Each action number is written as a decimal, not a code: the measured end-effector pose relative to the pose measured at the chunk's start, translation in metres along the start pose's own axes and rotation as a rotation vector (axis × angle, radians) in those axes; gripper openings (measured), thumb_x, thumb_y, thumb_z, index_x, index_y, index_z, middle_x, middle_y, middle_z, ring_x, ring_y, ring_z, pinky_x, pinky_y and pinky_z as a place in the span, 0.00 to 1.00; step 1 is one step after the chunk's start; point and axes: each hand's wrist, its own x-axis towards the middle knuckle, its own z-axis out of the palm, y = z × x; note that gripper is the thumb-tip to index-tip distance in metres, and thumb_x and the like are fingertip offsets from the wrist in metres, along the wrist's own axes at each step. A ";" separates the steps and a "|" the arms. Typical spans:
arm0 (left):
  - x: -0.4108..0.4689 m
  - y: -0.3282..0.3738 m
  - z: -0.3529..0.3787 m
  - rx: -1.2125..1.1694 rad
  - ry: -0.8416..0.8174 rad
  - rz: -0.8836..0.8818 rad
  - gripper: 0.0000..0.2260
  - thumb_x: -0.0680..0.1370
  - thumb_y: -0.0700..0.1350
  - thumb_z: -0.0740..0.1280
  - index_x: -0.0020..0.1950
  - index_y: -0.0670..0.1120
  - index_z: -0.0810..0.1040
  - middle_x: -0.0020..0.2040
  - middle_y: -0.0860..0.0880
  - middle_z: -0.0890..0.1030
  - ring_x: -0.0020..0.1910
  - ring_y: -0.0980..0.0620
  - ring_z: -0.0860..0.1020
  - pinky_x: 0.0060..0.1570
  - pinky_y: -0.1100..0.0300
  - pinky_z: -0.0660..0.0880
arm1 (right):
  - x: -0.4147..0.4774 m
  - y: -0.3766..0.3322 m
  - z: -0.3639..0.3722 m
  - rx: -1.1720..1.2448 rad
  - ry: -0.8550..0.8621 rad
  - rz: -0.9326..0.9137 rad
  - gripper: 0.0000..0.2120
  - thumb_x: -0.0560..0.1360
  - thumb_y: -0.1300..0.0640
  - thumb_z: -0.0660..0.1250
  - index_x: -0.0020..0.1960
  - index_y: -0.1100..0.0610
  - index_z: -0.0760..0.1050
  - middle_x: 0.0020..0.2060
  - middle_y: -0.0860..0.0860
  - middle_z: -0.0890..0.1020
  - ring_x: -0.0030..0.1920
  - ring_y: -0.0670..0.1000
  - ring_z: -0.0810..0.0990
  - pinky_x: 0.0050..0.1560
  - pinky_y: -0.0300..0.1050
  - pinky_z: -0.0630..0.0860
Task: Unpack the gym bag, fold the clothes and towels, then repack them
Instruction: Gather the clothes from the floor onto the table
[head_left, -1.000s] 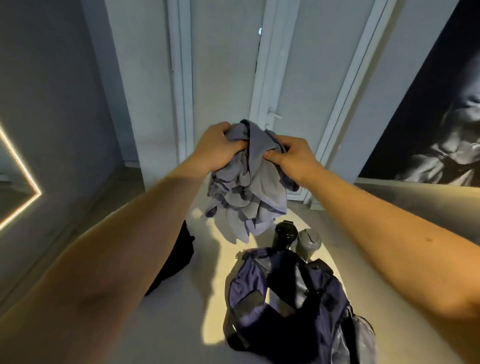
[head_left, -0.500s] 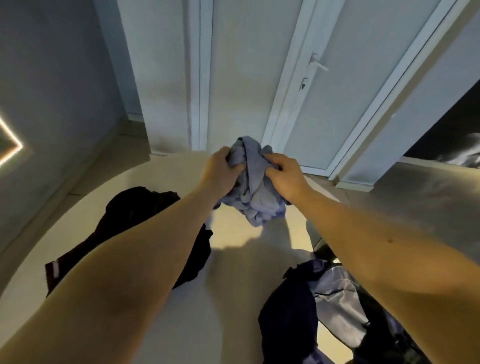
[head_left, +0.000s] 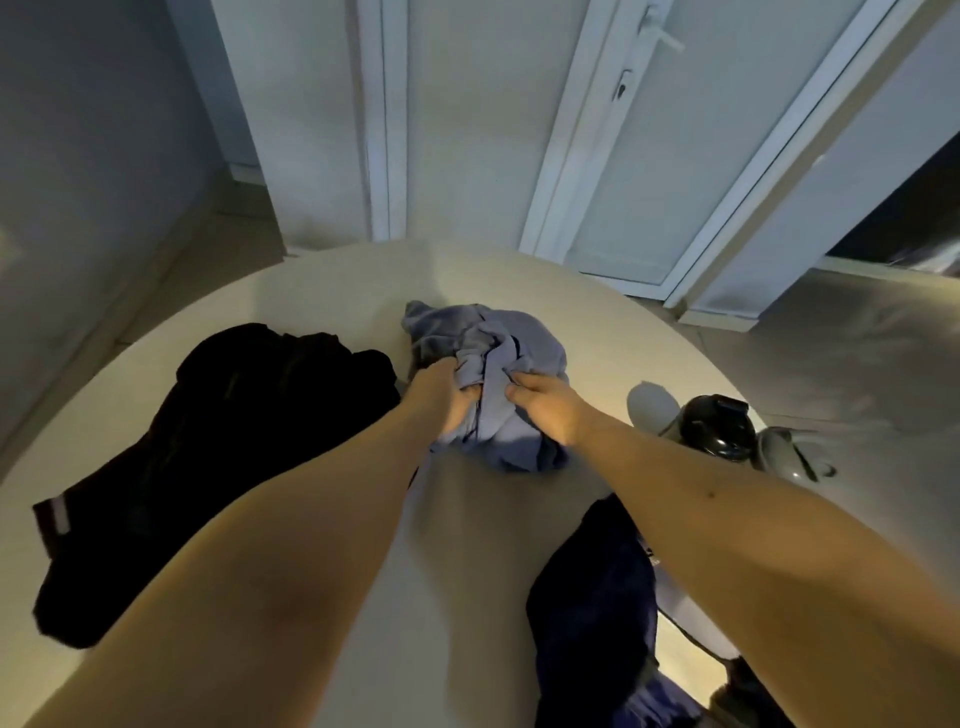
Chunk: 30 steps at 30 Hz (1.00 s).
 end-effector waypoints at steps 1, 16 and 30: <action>-0.003 0.001 -0.006 -0.003 0.073 -0.009 0.18 0.84 0.43 0.62 0.73 0.40 0.69 0.73 0.39 0.70 0.71 0.42 0.70 0.69 0.55 0.66 | -0.005 -0.004 -0.004 -0.029 0.013 -0.014 0.24 0.83 0.51 0.62 0.78 0.56 0.66 0.77 0.51 0.67 0.76 0.55 0.64 0.73 0.41 0.60; -0.228 0.219 -0.034 -0.386 0.241 0.143 0.15 0.78 0.44 0.67 0.62 0.39 0.79 0.57 0.39 0.82 0.55 0.38 0.80 0.52 0.49 0.78 | -0.301 0.028 -0.075 -0.117 0.263 -0.219 0.10 0.78 0.59 0.66 0.42 0.48 0.81 0.40 0.50 0.78 0.44 0.50 0.76 0.49 0.43 0.69; -0.575 0.488 0.260 -0.149 -0.264 0.334 0.09 0.79 0.43 0.65 0.55 0.43 0.83 0.54 0.44 0.83 0.55 0.43 0.81 0.55 0.54 0.77 | -0.776 0.371 -0.007 0.317 0.534 0.332 0.14 0.81 0.56 0.66 0.63 0.59 0.81 0.60 0.53 0.83 0.61 0.52 0.80 0.64 0.43 0.72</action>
